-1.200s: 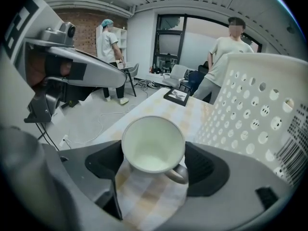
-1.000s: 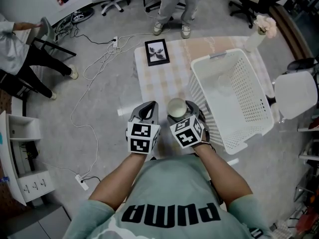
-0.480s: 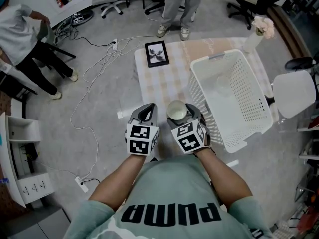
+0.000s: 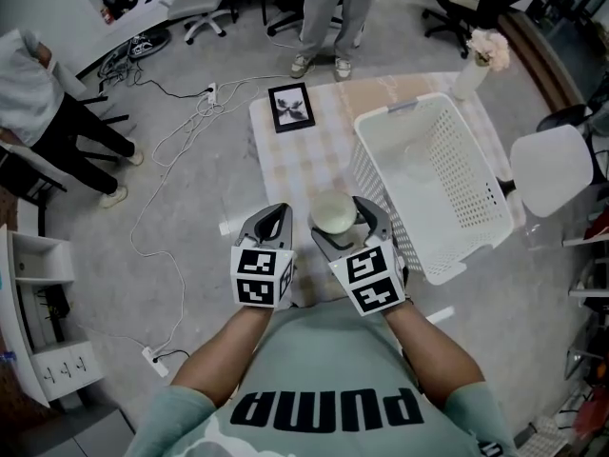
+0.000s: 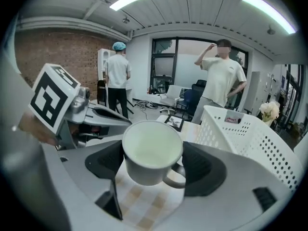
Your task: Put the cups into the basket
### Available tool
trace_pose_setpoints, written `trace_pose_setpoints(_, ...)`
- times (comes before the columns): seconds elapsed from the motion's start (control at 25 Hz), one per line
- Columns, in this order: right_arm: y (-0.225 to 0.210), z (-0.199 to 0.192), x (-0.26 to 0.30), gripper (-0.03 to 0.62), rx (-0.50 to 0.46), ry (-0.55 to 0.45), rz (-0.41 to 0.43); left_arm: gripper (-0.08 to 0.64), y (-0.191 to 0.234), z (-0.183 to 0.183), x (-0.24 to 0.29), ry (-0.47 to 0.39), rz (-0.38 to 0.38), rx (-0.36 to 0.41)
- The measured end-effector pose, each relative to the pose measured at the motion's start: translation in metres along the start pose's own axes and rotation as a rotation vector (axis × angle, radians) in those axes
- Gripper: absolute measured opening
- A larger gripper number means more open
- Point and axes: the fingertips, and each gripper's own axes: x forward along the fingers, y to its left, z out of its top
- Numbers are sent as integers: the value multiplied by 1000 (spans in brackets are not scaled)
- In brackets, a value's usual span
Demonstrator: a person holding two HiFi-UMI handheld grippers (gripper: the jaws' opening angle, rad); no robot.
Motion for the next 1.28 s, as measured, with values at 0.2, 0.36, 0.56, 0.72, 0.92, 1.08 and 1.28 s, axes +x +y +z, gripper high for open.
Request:
trace_pose_setpoints(0.2,7,29,-33,371,23,-77,12,2,-10,14,-8,-34,-23,-8)
trace_pose_setpoints(0.36,3,47,-60,372,29,-131,2,2,-24,28,-12,-55,-55,-9)
trace_pose_setpoints(0.56,-21,60,-95,371,35,-176,-46,2,-47,44,-10,-79,-104,12)
trace_pose_setpoints(0.72,-50,60,-120,371,22,-188,-111,2,-69,56,-2,-89,-147,35)
trace_pose_setpoints(0.92,-83,53,-140,371,19,-178,-157,2,-94,67,5,-92,-190,52)
trace_pose_setpoints(1.08,-106,45,-148,371,-6,-162,-165,2,-109,71,12,-88,-201,63)
trace_pose_setpoints(1.28,-131,30,-147,371,-28,-129,-144,2,-118,72,20,-73,-189,63)
